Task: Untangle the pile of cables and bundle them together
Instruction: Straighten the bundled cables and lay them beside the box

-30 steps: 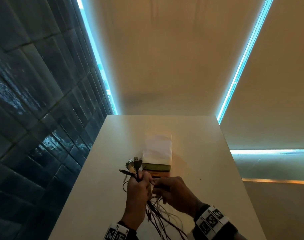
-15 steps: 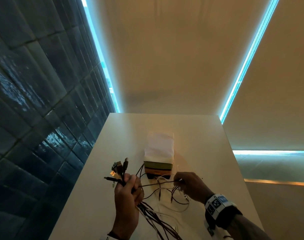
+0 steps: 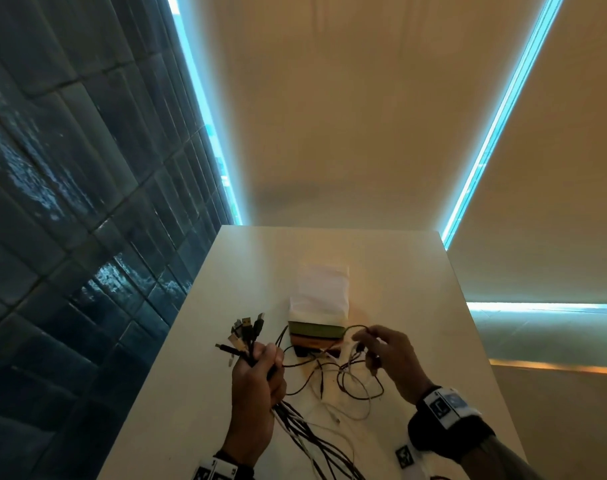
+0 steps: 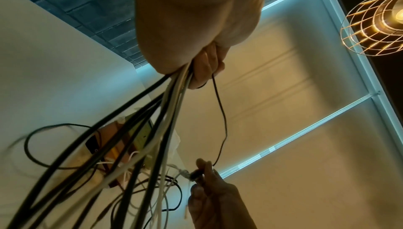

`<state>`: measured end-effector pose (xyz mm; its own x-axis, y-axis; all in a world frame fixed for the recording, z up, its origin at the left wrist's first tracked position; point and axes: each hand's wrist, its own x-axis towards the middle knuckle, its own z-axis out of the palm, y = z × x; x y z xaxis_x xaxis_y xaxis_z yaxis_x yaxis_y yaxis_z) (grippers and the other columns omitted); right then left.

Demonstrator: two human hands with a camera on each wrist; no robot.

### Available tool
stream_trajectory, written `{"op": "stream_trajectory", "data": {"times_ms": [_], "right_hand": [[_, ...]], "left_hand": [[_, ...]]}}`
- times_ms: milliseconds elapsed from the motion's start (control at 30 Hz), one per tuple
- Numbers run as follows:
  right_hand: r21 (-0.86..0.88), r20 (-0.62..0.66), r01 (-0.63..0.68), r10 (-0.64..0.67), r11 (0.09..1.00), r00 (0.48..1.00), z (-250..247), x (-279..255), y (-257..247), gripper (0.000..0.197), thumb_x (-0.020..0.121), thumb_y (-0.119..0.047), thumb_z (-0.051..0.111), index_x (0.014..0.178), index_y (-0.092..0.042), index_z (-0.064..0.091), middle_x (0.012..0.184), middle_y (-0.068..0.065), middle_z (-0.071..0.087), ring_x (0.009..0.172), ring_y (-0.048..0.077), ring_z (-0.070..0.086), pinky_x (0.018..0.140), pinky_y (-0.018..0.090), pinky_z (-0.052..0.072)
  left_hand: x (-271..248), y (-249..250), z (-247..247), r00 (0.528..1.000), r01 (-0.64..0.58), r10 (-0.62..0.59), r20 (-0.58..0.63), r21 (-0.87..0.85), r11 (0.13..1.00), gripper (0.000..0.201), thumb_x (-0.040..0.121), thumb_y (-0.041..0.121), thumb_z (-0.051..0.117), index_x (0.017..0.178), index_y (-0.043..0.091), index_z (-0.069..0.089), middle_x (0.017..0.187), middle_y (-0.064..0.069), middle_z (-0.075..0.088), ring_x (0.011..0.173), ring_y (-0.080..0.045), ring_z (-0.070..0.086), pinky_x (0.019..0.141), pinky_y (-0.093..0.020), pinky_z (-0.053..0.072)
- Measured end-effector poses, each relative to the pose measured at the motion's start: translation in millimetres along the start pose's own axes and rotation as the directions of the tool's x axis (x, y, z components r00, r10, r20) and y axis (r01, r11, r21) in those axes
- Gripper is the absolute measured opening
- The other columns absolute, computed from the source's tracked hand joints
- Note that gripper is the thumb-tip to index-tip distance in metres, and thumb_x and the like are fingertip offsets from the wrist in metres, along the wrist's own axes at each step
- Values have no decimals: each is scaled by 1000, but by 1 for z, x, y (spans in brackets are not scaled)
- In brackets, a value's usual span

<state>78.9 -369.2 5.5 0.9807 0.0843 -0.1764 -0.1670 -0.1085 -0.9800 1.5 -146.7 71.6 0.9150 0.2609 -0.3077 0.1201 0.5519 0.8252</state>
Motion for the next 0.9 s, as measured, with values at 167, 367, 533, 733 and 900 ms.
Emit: {"op": "stream_trajectory", "data": {"times_ms": [167,367,533,733,900], "right_hand": [[53,-5,-110,111,992,994,-2,5,-7,25,103,-19,43,92,-1,56,83,19,71,55,29,61,46,31,49],[-206,-60,35,-48,978,997,-9,-4,-3,18,99,-16,52,84,-15,62,78,9,70,43,20,54,43,39,47],[238,100,-135,114,962,988,-7,-13,-31,26,105,-26,36,98,-1,43,101,18,73,40,27,53,37,26,39],[-68,155,83,-72,994,985,-5,-18,-33,20,102,-12,43,88,-3,53,74,12,64,47,24,49,40,29,38],[-251,-132,37,-72,967,989,-64,-67,18,28,94,-6,57,69,-16,66,66,14,64,42,13,47,44,25,39]], "left_hand": [[2,-5,6,1000,-5,5,13,9,1000,32,96,0,44,72,20,37,62,-3,46,37,-5,18,36,-16,13],[5,-4,2,1000,-7,6,26,38,999,35,96,2,47,69,22,39,67,-7,49,37,-5,19,37,-18,12],[1,-6,5,997,-41,32,71,134,990,52,98,5,46,52,26,57,77,-7,36,37,-6,15,42,-24,7],[-2,-2,12,994,-60,44,95,174,983,48,99,9,46,55,23,59,93,-16,50,38,-7,14,44,-27,8],[8,-3,-1,997,-23,3,78,257,966,38,101,13,46,63,15,40,100,-24,69,34,-7,15,39,-22,11]]}}
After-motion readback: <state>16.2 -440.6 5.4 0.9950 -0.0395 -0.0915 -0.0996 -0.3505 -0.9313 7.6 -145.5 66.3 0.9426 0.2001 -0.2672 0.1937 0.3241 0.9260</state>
